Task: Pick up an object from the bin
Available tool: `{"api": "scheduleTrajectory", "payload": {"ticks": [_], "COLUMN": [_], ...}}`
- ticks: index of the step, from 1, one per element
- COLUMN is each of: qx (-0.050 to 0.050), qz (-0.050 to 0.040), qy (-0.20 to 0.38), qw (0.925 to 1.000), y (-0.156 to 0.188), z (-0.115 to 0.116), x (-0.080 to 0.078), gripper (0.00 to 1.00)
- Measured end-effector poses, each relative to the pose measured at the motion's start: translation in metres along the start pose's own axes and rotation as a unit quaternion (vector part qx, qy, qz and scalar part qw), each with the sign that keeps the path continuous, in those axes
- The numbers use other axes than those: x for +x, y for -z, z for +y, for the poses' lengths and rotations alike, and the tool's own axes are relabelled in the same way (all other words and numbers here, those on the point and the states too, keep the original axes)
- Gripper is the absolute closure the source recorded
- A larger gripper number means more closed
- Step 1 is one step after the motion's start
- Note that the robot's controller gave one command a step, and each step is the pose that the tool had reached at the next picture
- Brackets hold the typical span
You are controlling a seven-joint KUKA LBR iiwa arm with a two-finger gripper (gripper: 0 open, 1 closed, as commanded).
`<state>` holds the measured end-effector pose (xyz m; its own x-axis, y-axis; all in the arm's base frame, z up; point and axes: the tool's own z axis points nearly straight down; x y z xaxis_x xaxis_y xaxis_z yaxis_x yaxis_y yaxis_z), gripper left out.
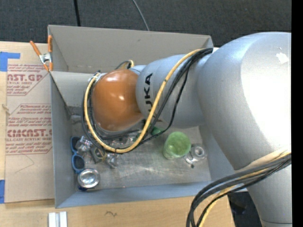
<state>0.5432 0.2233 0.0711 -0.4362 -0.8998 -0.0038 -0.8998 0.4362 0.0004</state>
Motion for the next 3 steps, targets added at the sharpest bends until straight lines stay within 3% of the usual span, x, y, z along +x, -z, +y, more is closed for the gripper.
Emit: {"api": "scheduleTrajectory", "payload": {"ticks": [1, 2, 3], "qx": [0.002, 0.003, 0.001], "qz": [0.0001, -0.0006, 0.0005], "qy": [0.172, 0.171, 0.172], "qw": [0.9852, 0.9852, 0.9852], "y": [0.0006, 0.002, 0.0001], "z": [0.0363, 0.0351, 0.0376], "x": [0.0069, 0.0063, 0.0067], "gripper": [0.0, 1.0, 0.0]}}
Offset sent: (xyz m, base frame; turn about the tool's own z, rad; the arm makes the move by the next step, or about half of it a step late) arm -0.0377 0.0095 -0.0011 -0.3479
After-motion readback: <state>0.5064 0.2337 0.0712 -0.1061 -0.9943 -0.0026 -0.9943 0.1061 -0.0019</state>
